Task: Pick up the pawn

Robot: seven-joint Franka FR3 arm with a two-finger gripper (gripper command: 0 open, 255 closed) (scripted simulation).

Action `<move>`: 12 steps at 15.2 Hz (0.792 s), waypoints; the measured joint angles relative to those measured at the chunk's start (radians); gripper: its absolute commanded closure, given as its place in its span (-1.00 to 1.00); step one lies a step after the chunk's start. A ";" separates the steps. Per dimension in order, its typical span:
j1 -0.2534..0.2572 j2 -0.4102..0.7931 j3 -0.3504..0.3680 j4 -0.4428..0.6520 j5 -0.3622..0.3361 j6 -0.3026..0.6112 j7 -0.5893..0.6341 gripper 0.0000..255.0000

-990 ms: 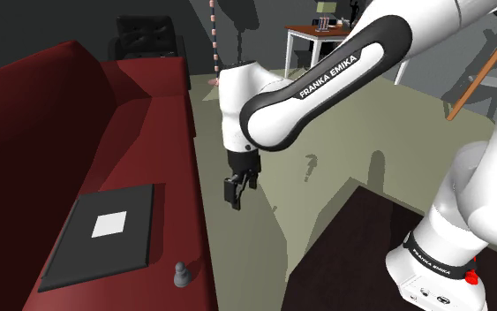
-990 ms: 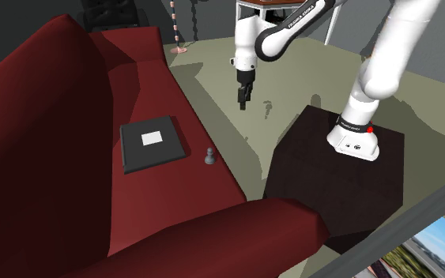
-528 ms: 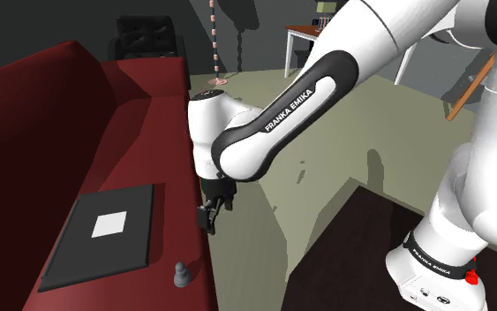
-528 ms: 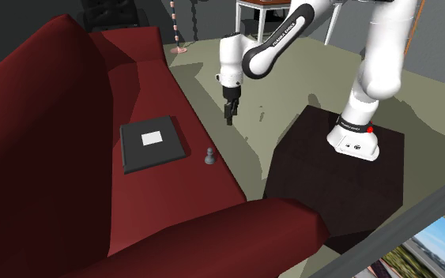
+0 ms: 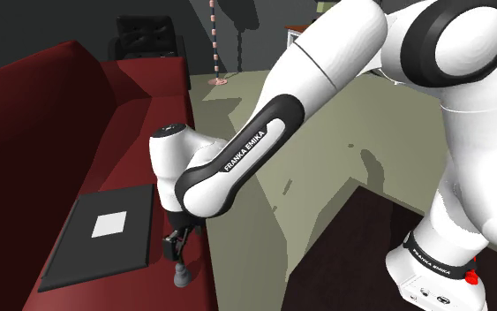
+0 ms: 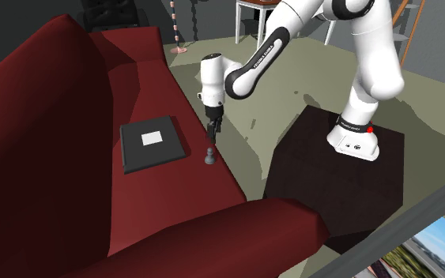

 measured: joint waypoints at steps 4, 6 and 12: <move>0.049 0.114 -0.007 0.120 -0.028 0.000 0.016 -1.00; 0.058 0.145 -0.012 0.144 -0.035 0.008 0.017 -1.00; 0.070 0.201 -0.025 0.161 -0.048 0.047 0.020 1.00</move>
